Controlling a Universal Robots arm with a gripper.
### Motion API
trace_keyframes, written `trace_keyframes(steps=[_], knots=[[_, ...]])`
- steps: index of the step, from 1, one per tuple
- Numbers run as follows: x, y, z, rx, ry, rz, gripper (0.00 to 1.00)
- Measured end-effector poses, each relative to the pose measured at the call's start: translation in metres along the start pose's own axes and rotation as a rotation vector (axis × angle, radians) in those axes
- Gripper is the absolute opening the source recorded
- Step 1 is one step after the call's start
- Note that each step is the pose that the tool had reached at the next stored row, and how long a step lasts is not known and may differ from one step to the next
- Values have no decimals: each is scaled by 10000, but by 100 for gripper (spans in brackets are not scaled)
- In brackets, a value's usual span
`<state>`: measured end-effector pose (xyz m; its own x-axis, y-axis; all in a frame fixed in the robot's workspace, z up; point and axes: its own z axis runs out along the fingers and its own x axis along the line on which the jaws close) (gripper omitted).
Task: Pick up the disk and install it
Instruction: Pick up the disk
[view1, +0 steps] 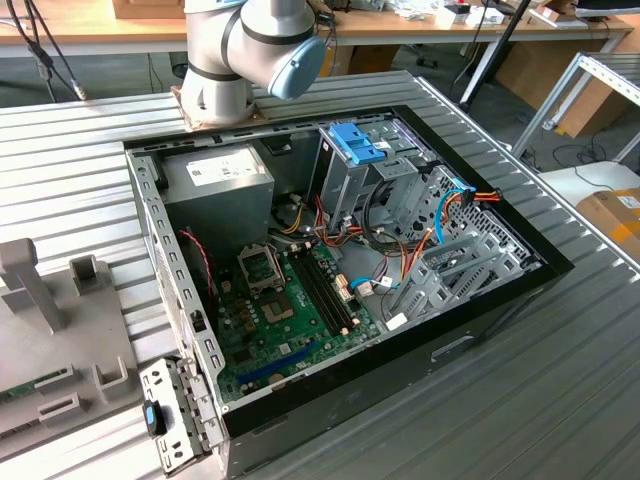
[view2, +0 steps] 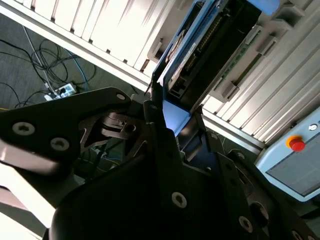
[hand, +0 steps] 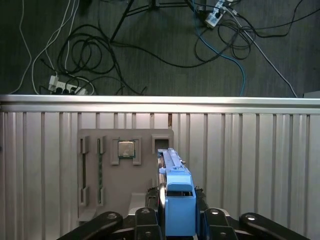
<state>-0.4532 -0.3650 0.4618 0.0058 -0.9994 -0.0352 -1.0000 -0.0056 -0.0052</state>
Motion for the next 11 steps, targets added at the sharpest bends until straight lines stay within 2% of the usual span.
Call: trace_keyframes(steps=[3,11], knots=[[-3,-1,-74,-2,0,0,36],[-3,-1,-78,-1,0,0,36]])
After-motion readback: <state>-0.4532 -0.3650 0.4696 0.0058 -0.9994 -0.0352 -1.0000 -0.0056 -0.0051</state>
